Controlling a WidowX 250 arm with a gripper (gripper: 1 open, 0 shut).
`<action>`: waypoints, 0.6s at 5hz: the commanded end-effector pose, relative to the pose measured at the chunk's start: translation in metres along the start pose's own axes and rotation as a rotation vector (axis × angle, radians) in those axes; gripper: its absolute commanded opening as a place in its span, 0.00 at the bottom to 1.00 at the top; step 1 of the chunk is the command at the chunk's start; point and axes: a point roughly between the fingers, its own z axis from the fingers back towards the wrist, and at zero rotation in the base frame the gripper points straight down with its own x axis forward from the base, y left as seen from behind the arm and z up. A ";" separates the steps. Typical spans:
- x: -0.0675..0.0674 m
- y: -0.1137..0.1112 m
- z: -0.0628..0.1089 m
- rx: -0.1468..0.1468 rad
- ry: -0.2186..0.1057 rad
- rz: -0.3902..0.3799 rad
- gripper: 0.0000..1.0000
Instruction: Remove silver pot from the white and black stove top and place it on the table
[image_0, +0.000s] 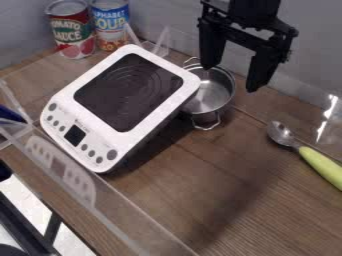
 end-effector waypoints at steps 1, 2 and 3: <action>0.001 0.006 -0.013 0.004 0.018 0.008 1.00; -0.004 0.018 -0.028 0.008 0.043 0.008 1.00; -0.003 0.031 -0.031 0.012 0.038 -0.005 1.00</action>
